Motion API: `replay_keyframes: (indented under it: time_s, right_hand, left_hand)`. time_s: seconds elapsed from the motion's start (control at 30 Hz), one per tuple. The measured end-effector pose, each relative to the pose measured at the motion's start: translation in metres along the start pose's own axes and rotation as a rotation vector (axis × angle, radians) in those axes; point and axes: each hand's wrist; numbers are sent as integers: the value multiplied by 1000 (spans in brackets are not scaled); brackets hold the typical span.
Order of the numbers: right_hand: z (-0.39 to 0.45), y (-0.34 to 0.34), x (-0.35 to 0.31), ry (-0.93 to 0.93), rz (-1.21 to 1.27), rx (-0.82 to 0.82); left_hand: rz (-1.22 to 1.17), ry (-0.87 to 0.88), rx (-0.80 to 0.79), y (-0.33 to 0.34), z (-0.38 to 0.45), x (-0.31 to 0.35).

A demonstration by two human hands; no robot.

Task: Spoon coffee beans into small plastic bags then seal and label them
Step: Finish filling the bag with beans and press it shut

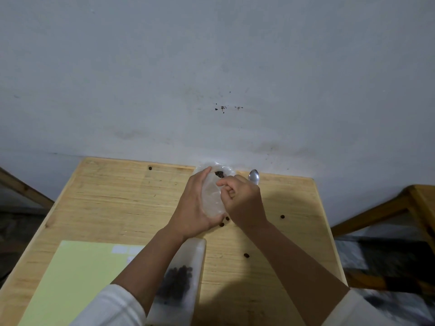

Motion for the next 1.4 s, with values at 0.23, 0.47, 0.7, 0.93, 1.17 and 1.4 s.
replay_keyframes:
  time_s: [0.23,0.47,0.7,0.93,1.17,1.4]
  right_hand:
    - [-7,-9,39,482,248,50]
    - [-33,-17,114,743,-86,127]
    - [-33,-4,129,714,-195,127]
    - [-18,-8,128,962,-68,215]
    - [-9,-19,94,785,63,383]
    - [1,-17,69,705,304,222]
  left_hand:
    - [-59,-160,79,1,-6,-16]
    - [-36,-275,104,6,-9,-38]
    - [-42,-357,80,19,-6,-41]
    - [-83,-429,27,26,-1,-40]
    - [-137,-443,8,29,7,-40]
    - [-194,-424,12,31,15,-37]
Point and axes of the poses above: each hand's wrist, its own z-axis towards the middle knuckle, its own y-axis out of the palm, x = y × z, and after that the axes turned 13 degrees about z, right-handed
